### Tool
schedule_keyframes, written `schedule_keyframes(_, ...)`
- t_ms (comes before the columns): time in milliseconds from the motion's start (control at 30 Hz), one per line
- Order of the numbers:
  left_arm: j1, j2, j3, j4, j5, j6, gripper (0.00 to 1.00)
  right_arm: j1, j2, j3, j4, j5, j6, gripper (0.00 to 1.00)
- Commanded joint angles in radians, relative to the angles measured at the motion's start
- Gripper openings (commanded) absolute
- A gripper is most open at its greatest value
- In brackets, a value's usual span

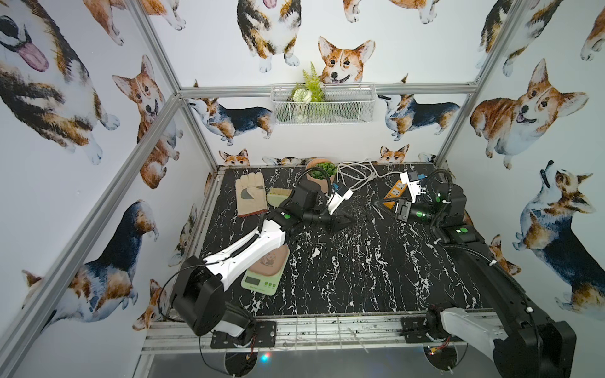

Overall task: Charge the electronic scale
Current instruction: Pick up the charging cable from the center of the board.

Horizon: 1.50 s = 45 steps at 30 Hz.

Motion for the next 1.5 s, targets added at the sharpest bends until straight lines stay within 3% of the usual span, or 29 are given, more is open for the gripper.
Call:
schedule_keyframes(0,0.024,-0.003,0.071,-0.277,0.152,0.173,0.10,0.030,0.082,0.021,0.280,-0.255,0.051,0.50)
schedule_keyframes(233,0.050,0.021,0.177,-0.459,0.193,0.299,0.09,0.158,0.146,0.113,-0.003,-0.283,-0.187,0.47)
schedule_keyframes(400,0.054,0.032,0.192,-0.485,0.201,0.320,0.08,0.168,0.151,0.100,0.027,-0.257,-0.176,0.40)
schedule_keyframes(800,0.056,0.046,0.194,-0.454,0.214,0.311,0.07,0.195,0.194,0.089,0.046,-0.248,-0.162,0.33)
schedule_keyframes(1100,0.055,0.056,0.201,-0.430,0.223,0.300,0.06,0.201,0.206,0.090,0.038,-0.231,-0.166,0.35)
schedule_keyframes(1333,0.055,0.050,0.183,-0.396,0.232,0.282,0.06,0.202,0.208,0.096,0.015,-0.197,-0.174,0.00)
schedule_keyframes(1400,0.056,0.044,0.168,-0.367,0.226,0.266,0.15,0.202,0.200,0.093,0.022,-0.175,-0.168,0.00)
schedule_keyframes(1467,0.056,0.032,0.139,-0.317,0.208,0.240,0.31,0.201,0.187,0.087,0.043,-0.159,-0.156,0.00)
